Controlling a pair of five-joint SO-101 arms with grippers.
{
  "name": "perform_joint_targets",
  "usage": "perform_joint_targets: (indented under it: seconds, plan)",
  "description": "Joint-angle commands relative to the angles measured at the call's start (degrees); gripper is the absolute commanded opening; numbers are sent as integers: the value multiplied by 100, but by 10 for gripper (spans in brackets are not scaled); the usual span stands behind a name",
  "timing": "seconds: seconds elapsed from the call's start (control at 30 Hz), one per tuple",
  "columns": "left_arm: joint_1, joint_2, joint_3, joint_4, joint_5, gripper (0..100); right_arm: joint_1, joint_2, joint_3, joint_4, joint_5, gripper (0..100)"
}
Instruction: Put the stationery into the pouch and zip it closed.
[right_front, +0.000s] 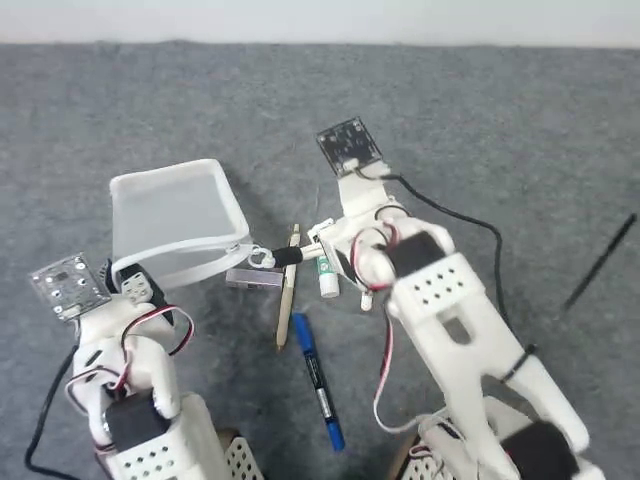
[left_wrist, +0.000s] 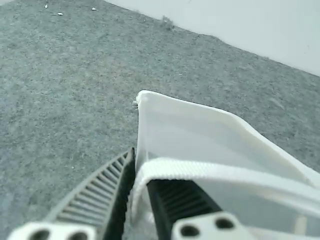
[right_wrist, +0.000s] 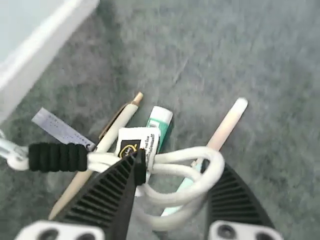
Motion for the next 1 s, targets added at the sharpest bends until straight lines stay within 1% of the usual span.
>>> perform_joint_targets:
  seconds: [0.0,0.07,0.27,0.47,0.63,0.7,0.83,0.97]
  plan:
    - [-18,-88,-426,-18,105,9,57,189,-765,558,-237,247]
    - [-18,-88,-426,-9,105,10,57,321,-914,725,-281,271]
    - [-18,-88,-426,-9,97,10,84,444,-949,725,-290,271]
    - [-9,-88,-426,0,97,10,479,576,-923,391,-290,271]
    - [-9,-88,-426,9,97,11,532,1121,-949,-13,-290,270]
    - [0,-88,-418,18,97,11,541,1288,-949,-198,-264,255]
    - [0,-88,-418,18,97,11,541,1508,-958,-523,-246,180]
    - [0,-88,-418,18,97,12,611,1719,-1116,-505,-246,184]
